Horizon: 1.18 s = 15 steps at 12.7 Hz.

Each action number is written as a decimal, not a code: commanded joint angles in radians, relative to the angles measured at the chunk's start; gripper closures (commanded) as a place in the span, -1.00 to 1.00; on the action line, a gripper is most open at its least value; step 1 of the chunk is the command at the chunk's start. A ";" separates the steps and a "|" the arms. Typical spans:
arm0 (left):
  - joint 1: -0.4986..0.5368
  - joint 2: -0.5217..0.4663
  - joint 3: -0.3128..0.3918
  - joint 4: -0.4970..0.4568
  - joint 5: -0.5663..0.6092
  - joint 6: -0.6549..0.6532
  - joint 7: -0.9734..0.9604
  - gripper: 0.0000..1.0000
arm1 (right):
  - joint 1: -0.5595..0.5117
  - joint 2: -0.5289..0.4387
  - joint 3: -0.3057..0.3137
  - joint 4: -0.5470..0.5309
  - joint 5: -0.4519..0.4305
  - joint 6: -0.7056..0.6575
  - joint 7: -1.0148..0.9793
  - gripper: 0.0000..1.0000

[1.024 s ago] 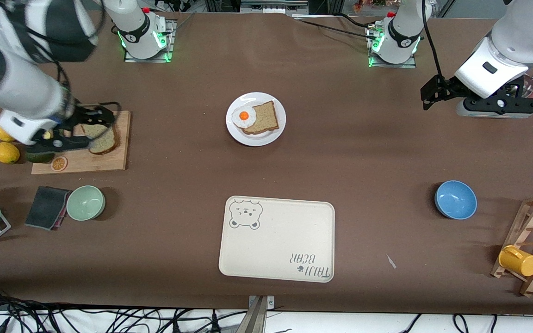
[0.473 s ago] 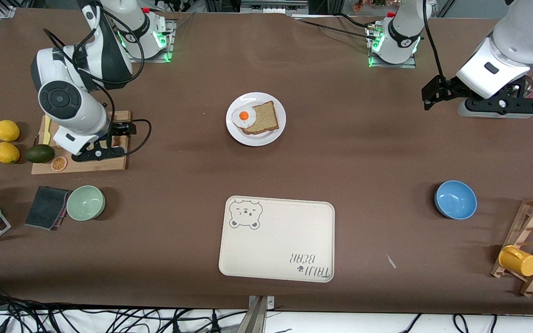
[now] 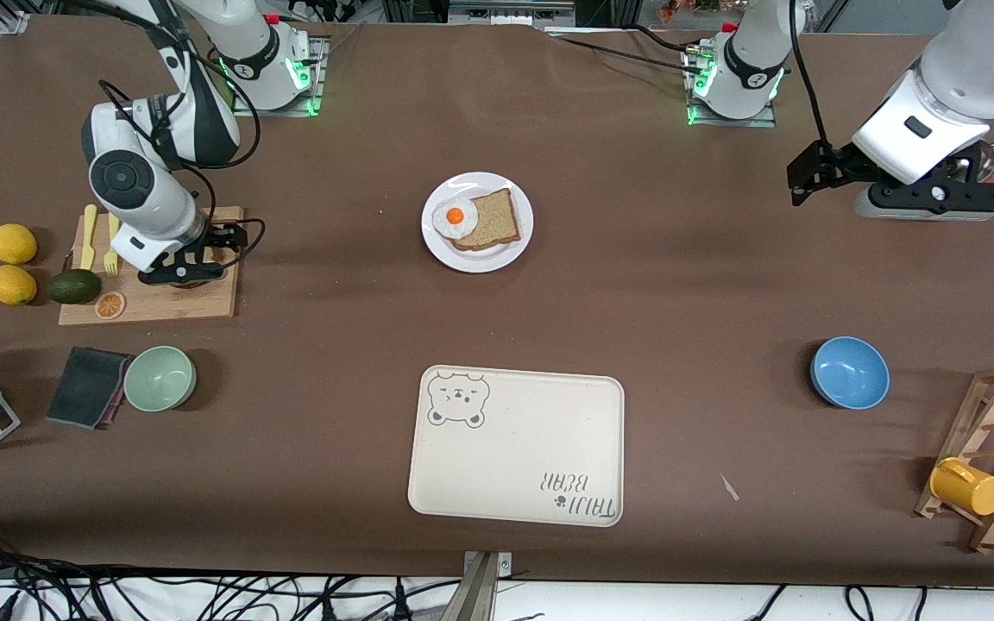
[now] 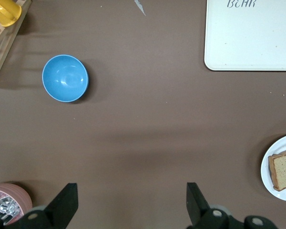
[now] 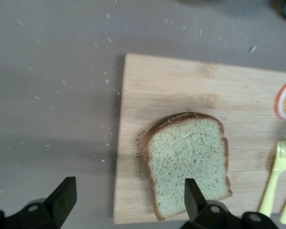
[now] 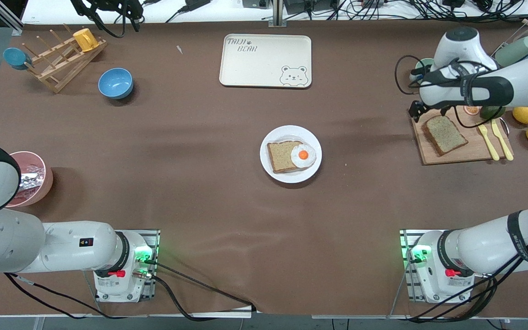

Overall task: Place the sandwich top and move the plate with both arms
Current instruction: 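Move the right gripper down over the bread slice on the board, then grasp the bread slice with the right gripper and lift it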

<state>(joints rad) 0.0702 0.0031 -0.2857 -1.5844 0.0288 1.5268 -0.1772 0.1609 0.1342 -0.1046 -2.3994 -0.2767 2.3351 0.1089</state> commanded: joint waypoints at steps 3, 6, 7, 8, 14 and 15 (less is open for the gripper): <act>0.005 -0.003 0.000 0.018 0.013 -0.020 0.004 -1.00 | -0.003 0.091 -0.026 -0.003 -0.039 0.053 -0.020 -0.74; 0.020 -0.002 0.003 0.017 0.011 -0.020 0.007 -1.00 | -0.009 0.110 -0.040 0.000 -0.039 0.053 -0.049 -0.31; 0.020 -0.003 0.003 0.017 0.010 -0.020 0.007 -1.00 | -0.009 0.111 -0.040 0.000 -0.039 0.053 -0.049 -0.10; 0.020 -0.002 0.002 0.017 0.010 -0.020 0.005 -1.00 | -0.009 0.116 -0.041 0.002 -0.039 0.055 -0.054 0.05; 0.019 0.000 0.000 0.017 0.008 -0.019 0.004 -1.00 | -0.009 0.145 -0.069 0.005 -0.039 0.086 -0.087 0.94; 0.019 0.000 0.000 0.017 0.008 -0.020 0.004 -1.00 | -0.009 0.153 -0.069 0.006 -0.038 0.089 -0.087 1.00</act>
<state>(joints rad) 0.0826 0.0031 -0.2775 -1.5841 0.0288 1.5258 -0.1772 0.1586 0.2520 -0.1692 -2.4029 -0.3018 2.4009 0.0339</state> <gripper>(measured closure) 0.000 0.767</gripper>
